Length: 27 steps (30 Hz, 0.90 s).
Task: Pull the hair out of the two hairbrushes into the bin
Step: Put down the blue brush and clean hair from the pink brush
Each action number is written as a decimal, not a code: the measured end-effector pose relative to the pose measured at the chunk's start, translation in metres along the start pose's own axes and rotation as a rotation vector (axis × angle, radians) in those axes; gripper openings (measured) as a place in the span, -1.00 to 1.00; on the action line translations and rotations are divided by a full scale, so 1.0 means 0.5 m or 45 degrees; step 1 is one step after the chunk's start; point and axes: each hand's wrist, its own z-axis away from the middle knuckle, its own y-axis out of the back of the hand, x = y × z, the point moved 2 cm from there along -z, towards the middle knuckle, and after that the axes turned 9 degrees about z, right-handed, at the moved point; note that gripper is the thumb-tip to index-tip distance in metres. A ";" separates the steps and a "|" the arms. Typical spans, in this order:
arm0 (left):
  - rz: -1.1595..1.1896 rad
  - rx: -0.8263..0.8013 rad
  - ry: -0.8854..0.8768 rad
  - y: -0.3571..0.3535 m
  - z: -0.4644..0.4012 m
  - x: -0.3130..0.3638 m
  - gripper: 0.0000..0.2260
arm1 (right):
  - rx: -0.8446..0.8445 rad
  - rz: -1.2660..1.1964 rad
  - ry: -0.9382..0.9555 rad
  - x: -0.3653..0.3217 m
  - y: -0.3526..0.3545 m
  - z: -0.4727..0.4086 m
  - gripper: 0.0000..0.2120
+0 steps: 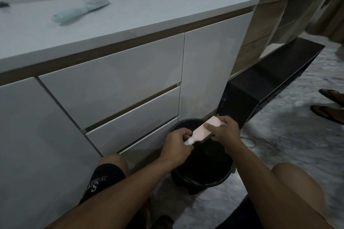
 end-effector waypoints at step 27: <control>0.061 -0.060 0.100 0.019 0.004 -0.026 -0.76 | 0.044 0.295 0.106 -0.003 0.018 -0.014 -0.74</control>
